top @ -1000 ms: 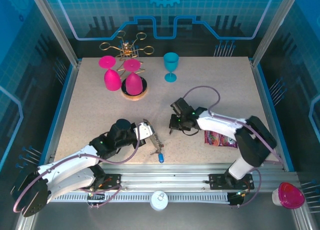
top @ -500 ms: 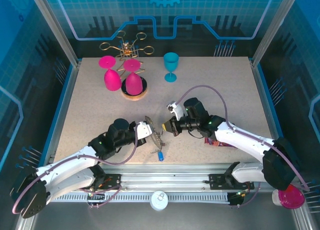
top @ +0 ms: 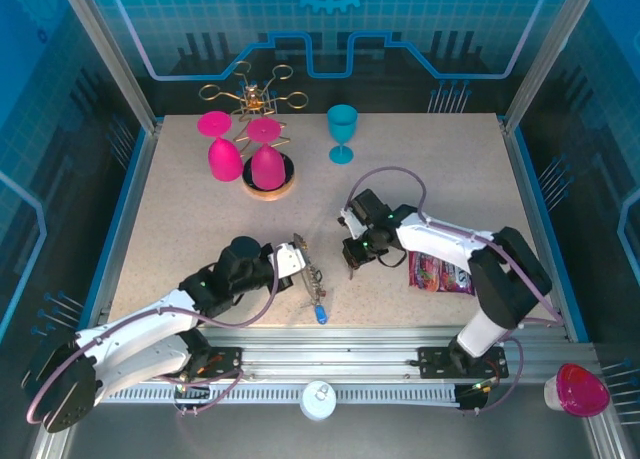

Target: Put the keys on the keyring

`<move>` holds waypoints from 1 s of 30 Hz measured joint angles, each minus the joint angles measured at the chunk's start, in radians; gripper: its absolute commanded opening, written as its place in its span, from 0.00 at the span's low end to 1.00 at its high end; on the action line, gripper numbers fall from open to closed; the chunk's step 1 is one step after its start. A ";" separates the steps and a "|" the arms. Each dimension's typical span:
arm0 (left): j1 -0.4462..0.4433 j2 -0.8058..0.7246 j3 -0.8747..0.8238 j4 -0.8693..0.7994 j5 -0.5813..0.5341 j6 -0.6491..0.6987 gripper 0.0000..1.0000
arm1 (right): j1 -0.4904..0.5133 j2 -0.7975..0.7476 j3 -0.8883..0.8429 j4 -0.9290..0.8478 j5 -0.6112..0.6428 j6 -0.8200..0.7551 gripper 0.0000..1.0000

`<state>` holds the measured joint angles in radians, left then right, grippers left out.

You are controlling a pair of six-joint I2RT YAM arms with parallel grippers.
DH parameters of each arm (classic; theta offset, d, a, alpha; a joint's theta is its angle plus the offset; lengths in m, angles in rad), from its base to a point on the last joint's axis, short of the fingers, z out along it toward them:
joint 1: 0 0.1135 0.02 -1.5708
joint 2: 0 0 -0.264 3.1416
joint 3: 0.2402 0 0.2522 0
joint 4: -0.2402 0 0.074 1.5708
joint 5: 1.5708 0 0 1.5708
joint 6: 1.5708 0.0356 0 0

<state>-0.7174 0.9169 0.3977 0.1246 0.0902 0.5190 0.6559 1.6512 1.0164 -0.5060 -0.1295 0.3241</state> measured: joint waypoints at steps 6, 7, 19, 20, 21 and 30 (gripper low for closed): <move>0.000 0.000 0.000 -0.001 -0.001 -0.004 0.00 | 0.000 0.093 0.040 -0.011 0.018 0.000 0.00; 0.000 0.000 0.000 -0.001 -0.001 -0.005 0.00 | 0.000 0.105 0.046 -0.010 0.018 0.000 0.01; 0.000 0.000 0.000 -0.001 -0.001 -0.004 0.00 | 0.000 0.143 0.075 -0.019 0.018 -0.008 0.21; 0.000 0.000 0.000 -0.001 -0.001 -0.004 0.00 | 0.000 0.143 0.075 -0.021 0.018 -0.008 0.21; 0.000 0.000 0.000 -0.001 -0.001 -0.004 0.00 | 0.000 0.143 0.075 -0.024 0.018 -0.008 0.21; 0.000 0.000 0.000 -0.001 -0.001 -0.004 0.00 | 0.000 0.143 0.075 -0.035 0.018 -0.008 0.20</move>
<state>-0.7174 0.9173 0.3977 0.1238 0.0895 0.5148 0.6559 1.7947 1.0916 -0.5411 -0.1116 0.3161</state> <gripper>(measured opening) 0.048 0.205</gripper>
